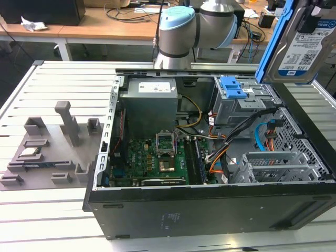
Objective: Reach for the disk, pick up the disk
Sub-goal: 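Pick up the disk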
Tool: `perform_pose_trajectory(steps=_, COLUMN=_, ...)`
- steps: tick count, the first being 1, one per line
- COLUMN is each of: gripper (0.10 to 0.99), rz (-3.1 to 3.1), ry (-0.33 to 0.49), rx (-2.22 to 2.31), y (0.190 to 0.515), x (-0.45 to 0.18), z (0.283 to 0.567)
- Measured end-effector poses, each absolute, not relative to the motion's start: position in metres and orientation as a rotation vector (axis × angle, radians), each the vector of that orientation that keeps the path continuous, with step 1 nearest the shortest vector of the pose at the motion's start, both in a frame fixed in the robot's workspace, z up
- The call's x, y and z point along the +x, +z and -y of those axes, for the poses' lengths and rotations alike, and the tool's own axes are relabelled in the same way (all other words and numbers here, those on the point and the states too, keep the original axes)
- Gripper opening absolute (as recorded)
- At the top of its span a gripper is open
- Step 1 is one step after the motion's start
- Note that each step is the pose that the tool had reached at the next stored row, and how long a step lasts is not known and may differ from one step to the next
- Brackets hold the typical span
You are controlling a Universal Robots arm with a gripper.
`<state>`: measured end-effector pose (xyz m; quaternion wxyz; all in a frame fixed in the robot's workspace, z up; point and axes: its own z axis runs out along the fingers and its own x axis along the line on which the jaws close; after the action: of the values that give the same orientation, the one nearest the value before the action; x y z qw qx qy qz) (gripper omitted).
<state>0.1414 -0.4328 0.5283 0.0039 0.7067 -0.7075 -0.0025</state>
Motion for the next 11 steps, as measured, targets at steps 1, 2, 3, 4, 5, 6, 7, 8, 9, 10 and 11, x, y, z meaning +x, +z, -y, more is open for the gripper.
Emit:
perform_pose_trajectory(steps=1, gripper=0.365, rz=2.217, ry=-0.008, rx=2.215, y=0.528, x=0.141, z=0.435)
perform_pose_trajectory(steps=2, gripper=0.365, rz=2.217, ry=-0.008, rx=2.215, y=0.528, x=0.141, z=0.436)
perform_pose_trajectory(steps=3, gripper=0.365, rz=2.217, ry=-0.008, rx=2.215, y=0.528, x=0.141, z=0.437)
perform_pose_trajectory(steps=4, gripper=0.365, rz=2.217, ry=-0.008, rx=2.215, y=0.528, x=0.141, z=0.439)
perform_pose_trajectory(steps=5, gripper=0.365, rz=2.217, ry=-0.008, rx=2.215, y=0.528, x=0.141, z=0.44)
perform_pose_trajectory(steps=6, gripper=0.365, rz=2.217, ry=-0.008, rx=2.215, y=0.528, x=0.141, z=0.441)
perform_pose_trajectory(steps=7, gripper=0.365, rz=2.217, ry=-0.008, rx=2.215, y=0.528, x=0.141, z=0.442)
perform_pose_trajectory(steps=8, gripper=0.365, rz=2.217, ry=-0.008, rx=2.215, y=0.528, x=0.141, z=0.443)
perform_pose_trajectory(steps=9, gripper=0.365, rz=2.217, ry=-0.008, rx=2.215, y=0.528, x=0.141, z=0.444)
perform_pose_trajectory(steps=10, gripper=0.365, rz=2.217, ry=-0.008, rx=2.215, y=0.528, x=0.141, z=0.446)
perform_pose_trajectory(steps=11, gripper=0.365, rz=2.217, ry=-0.008, rx=2.215, y=0.528, x=0.141, z=0.451)
